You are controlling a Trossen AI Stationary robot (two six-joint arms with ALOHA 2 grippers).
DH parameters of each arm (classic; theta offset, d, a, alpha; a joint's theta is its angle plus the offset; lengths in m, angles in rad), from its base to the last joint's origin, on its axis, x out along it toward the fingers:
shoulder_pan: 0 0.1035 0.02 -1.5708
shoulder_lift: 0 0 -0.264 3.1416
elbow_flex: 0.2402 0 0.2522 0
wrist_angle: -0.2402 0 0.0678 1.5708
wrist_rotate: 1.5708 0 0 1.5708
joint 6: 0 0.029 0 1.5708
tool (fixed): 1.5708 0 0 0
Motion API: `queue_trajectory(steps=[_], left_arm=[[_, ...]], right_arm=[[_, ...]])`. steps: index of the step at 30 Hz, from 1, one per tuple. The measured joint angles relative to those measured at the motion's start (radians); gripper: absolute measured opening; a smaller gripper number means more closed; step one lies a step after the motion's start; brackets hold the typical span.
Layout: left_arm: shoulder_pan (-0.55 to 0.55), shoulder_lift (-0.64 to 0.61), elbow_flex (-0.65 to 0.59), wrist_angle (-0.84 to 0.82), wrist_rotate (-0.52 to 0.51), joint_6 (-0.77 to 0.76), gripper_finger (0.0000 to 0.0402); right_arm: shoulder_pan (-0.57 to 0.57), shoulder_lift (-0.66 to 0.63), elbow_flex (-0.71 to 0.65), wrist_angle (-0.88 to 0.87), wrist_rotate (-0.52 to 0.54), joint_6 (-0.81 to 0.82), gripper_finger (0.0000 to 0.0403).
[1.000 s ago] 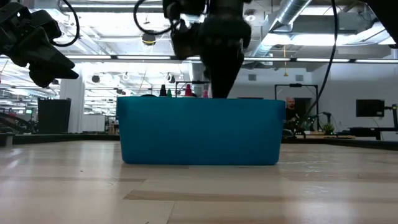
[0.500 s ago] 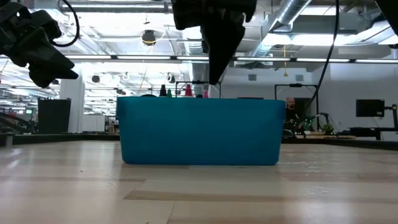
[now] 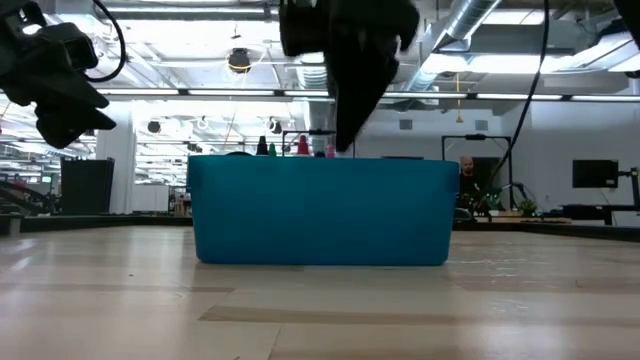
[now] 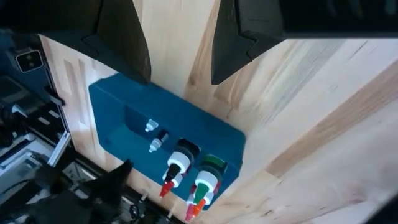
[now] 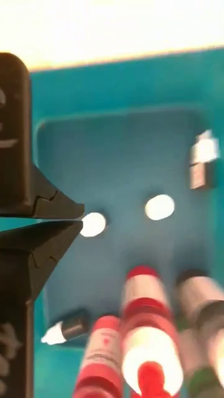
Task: Pick & Place food coloring
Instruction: Return to Home Position
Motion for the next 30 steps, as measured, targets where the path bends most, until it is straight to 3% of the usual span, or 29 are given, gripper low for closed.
queue_trajectory(steps=[6,15,23,30], left_arm=[[0.000,-0.007,0.000,0.030,0.023,0.060,0.0160],[0.000,-0.008,0.000,0.220,0.036,0.224,0.0160],[0.000,-0.008,0.000,0.344,0.174,0.319,0.0160],[0.000,-0.008,0.000,0.387,0.202,0.335,0.0160]], right_arm=[[0.017,-0.139,-0.139,0.115,0.006,0.049,0.0002],[0.018,-0.486,-0.523,0.338,0.057,0.147,0.0001],[0.043,-0.781,-0.842,0.577,0.055,0.222,0.0001],[0.051,-1.037,-1.109,0.797,0.053,0.315,0.0001]])
